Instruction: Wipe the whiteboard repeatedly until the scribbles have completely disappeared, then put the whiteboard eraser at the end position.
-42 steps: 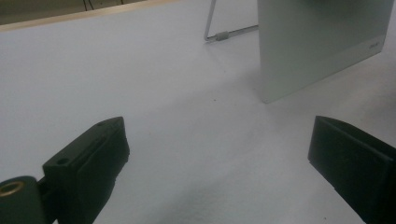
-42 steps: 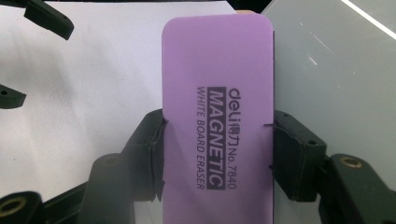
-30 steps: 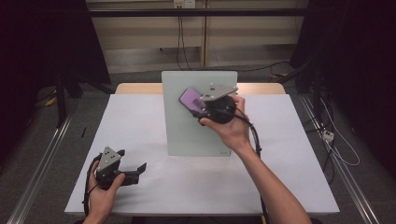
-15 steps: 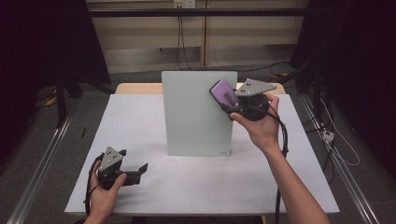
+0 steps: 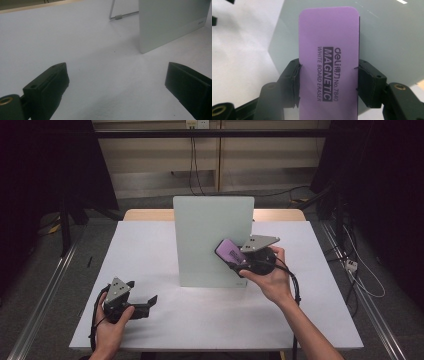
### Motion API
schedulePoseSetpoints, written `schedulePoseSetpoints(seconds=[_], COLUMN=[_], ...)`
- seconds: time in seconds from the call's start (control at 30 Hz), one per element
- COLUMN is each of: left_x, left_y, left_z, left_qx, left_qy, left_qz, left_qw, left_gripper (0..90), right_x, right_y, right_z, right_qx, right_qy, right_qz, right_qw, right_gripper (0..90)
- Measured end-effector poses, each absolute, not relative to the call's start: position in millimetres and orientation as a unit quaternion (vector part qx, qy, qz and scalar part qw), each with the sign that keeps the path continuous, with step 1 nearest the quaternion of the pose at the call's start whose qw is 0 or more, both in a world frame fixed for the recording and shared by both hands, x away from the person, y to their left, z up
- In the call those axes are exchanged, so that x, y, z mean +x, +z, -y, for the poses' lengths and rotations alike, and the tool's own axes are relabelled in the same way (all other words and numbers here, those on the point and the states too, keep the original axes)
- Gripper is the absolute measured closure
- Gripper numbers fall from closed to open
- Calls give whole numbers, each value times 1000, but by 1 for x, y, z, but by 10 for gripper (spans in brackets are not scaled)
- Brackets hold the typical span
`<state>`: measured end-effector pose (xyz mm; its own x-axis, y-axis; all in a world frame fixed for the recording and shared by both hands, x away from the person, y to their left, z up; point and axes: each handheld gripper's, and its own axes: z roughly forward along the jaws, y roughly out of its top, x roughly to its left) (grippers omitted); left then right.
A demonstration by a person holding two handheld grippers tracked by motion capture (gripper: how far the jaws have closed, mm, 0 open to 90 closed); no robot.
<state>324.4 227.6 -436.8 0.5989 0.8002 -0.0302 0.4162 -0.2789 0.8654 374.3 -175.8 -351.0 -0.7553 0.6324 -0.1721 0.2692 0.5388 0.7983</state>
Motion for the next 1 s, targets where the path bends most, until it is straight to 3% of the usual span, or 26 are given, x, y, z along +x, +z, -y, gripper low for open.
schedulePoseSetpoints(seconds=[1.0], left_x=[323], left_y=[-436], left_z=[-228], left_qx=[767], left_qy=[214], left_qz=[-398], left_qw=[455], left_gripper=[48], right_x=[356], right_y=[-379], right_z=[176], right_qx=[246], right_qy=[400], right_qz=[-873], right_qw=[130], right_gripper=[419])
